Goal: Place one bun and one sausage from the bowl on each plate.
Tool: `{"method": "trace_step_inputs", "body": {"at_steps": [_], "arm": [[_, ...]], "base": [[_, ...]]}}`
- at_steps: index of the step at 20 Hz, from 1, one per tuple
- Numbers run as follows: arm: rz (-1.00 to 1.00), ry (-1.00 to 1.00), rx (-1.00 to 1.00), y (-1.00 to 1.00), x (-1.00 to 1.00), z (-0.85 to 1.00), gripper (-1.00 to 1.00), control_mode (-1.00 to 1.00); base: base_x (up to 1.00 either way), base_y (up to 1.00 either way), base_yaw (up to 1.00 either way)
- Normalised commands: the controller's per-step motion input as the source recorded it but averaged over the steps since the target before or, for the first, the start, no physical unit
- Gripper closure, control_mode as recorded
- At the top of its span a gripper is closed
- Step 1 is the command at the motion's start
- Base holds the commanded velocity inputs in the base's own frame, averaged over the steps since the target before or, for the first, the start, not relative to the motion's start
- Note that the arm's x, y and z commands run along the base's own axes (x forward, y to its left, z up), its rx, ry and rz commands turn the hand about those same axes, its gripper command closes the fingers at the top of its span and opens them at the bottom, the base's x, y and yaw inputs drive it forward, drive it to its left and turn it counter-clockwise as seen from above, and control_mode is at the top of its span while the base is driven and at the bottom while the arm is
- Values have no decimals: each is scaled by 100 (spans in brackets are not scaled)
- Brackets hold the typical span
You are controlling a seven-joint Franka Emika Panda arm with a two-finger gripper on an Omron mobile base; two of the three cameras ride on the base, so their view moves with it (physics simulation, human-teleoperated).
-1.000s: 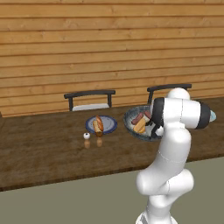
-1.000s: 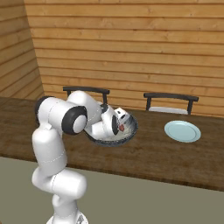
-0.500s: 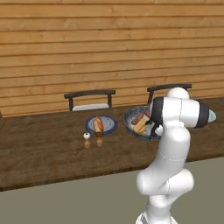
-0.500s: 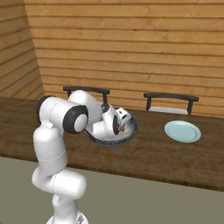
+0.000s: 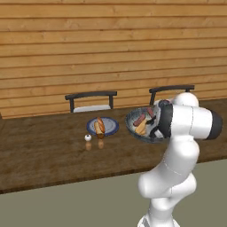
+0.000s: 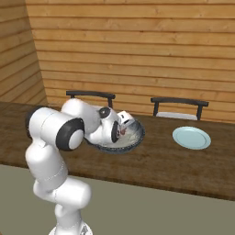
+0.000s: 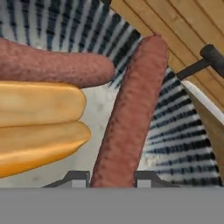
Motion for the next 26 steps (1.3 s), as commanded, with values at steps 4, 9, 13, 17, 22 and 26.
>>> {"method": "trace_step_inputs", "body": {"at_steps": [4,9,13,17,22,26], "arm": [[-14,-1,36,0,-30,100,100,-100],[-8,5,28,0,-5,100,100,-100],[-10,25,23,5,0,100,100,-100],[-17,48,14,64,0,85,100,-100],[-29,18,6,99,-31,5,100,-100],[-26,0,-2,100,5,-33,100,-100]], "base": [[0,0,0],[0,0,0],[0,0,0],[0,0,0],[0,0,0],[0,0,0]]}}
